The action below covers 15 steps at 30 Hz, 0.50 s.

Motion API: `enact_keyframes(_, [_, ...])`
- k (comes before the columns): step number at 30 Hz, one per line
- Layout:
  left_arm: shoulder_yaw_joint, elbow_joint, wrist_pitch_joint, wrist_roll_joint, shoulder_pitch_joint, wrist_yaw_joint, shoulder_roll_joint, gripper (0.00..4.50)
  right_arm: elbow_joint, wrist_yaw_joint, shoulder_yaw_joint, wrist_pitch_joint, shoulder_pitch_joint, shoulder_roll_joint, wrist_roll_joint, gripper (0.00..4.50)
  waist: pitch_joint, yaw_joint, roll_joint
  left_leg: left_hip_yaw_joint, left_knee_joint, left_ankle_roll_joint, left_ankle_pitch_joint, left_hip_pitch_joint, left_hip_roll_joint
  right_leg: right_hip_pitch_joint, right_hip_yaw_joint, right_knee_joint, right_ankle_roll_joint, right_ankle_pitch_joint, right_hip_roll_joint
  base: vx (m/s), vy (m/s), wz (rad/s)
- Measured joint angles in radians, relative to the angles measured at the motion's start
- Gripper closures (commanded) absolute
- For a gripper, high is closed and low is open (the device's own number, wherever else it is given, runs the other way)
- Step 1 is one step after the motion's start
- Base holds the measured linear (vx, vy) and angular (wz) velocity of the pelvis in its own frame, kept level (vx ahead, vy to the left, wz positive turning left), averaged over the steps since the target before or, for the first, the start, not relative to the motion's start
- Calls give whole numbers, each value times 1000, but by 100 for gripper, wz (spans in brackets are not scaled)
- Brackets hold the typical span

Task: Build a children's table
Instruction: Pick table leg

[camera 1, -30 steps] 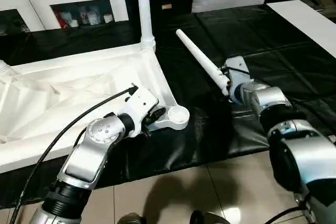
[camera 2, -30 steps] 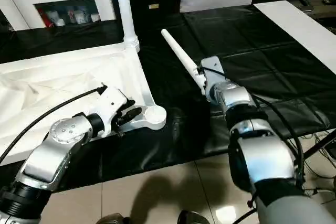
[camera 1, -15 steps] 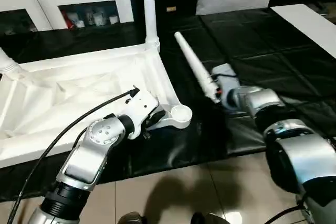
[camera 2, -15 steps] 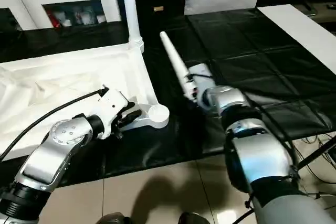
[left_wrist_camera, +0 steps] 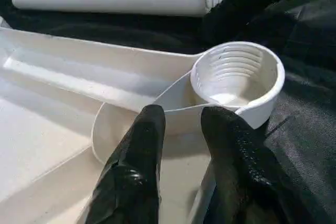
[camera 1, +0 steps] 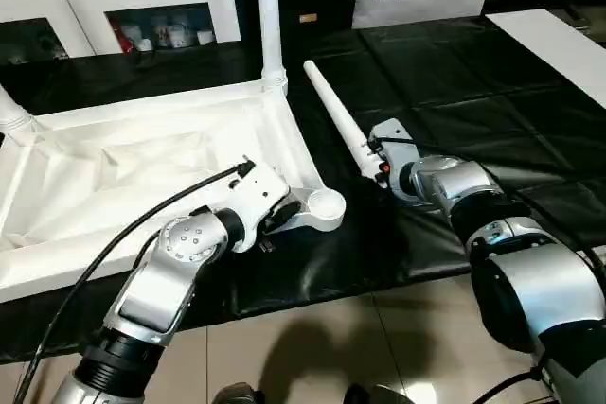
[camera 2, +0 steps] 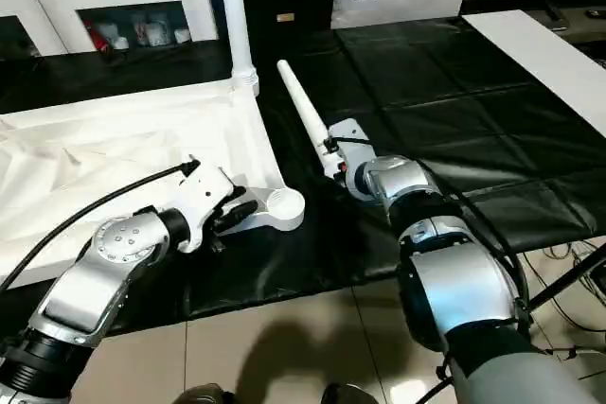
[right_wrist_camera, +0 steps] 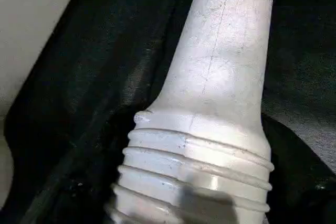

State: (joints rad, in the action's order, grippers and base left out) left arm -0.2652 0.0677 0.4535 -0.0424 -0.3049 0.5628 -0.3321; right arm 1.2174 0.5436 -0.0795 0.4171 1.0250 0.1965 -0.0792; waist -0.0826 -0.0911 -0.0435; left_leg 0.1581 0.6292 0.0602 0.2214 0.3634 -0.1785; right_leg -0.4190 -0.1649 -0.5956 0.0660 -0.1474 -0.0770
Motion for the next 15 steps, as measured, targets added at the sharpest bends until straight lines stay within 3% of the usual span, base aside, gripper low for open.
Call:
enact_keyframes(4, [0,0,2,15,0,0,11,303,-4,-29,52,5,-9,-3,40,142,1,-1,1,0,0,0,0,0,0,0,0,0,0,0,0,0,0,0])
enact_keyframes(8, [22,0,2,32,0,-2,18,303,-43,-88,198,-34,-40,-10,163,144,0,-1,1,0,0,0,0,1,0,-1,0,0,0,0,0,0,0,0])
enact_keyframes(11, [34,-2,2,39,-1,-10,24,303,-116,-79,274,-53,-63,-19,241,145,0,1,1,0,0,0,0,1,0,-2,0,0,0,0,0,0,0,0])
enact_keyframes(15, [36,-17,0,39,-12,-35,40,303,-224,-55,311,-72,-108,-45,296,147,0,0,1,0,0,0,0,1,0,-1,0,0,0,0,0,0,0,0])
